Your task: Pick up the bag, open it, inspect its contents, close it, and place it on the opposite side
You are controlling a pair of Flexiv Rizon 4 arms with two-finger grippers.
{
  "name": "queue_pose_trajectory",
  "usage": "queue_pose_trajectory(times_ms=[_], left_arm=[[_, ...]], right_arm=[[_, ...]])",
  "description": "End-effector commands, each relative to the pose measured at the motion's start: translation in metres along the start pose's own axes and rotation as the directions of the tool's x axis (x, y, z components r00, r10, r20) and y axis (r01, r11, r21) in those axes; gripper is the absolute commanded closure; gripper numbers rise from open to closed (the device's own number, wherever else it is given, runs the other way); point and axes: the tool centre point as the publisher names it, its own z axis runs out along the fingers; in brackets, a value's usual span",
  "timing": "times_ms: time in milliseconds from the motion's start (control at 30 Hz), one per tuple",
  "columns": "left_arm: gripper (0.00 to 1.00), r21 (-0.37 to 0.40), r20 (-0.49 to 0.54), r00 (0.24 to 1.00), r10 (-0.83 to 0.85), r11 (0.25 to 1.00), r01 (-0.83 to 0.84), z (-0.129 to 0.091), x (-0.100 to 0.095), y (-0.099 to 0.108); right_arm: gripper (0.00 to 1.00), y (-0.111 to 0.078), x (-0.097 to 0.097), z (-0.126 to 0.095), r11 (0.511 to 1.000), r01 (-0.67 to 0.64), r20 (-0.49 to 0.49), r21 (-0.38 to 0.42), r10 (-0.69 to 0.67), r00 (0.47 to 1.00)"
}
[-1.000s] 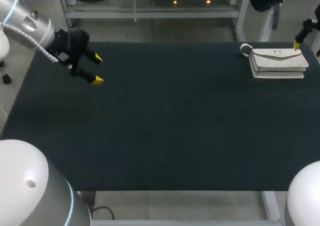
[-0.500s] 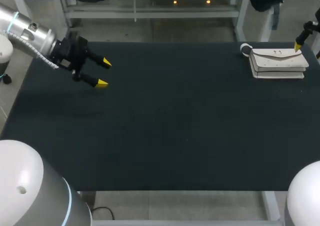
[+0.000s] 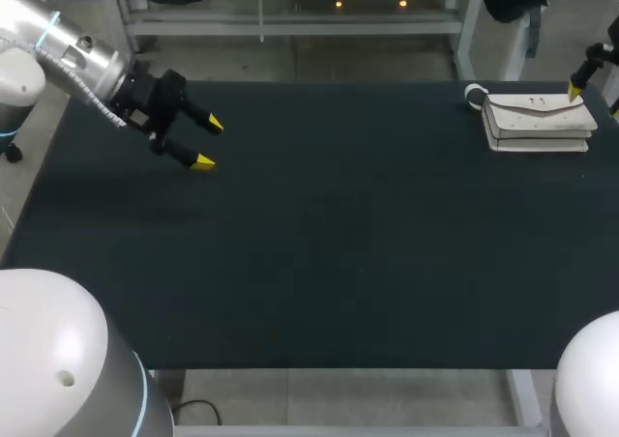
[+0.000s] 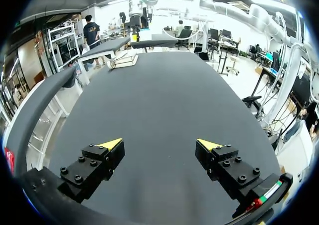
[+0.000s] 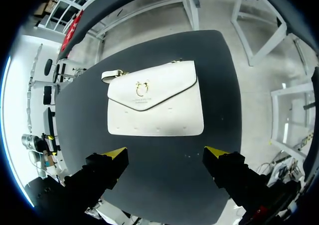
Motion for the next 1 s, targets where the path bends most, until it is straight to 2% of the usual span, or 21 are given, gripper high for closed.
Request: queue_pose_trajectory(times_ms=[33, 167, 467, 767, 1000], left_arm=[[0.00, -0.006, 0.016, 1.000, -0.007, 1.000, 0.007, 0.003, 0.004, 0.000], [0.00, -0.041, 0.026, 0.999, -0.027, 0.999, 0.028, 0.005, 0.003, -0.001], [0.00, -0.041, 0.026, 0.999, -0.027, 0.999, 0.028, 0.005, 0.003, -0.001], [0.00, -0.041, 0.026, 0.999, -0.027, 0.999, 0.028, 0.005, 0.003, -0.001], [0.00, -0.041, 0.026, 0.999, -0.027, 0.999, 0.028, 0.005, 0.003, -0.001]], right_arm=[[0.00, 0.006, -0.001, 0.001, 1.000, 0.002, -0.005, 0.009, -0.002, 1.000], [0.00, 0.008, -0.003, 0.001, 1.000, 0.002, -0.007, 0.011, -0.002, 1.000], [0.00, 0.017, -0.020, 0.005, 1.000, -0.020, -0.020, 0.018, 0.020, 1.000], [0.00, 0.024, -0.041, 0.025, 0.995, -0.072, -0.065, 0.064, 0.076, 0.995], [0.00, 0.032, -0.045, 0.037, 0.993, -0.077, -0.115, 0.087, 0.086, 0.990]])
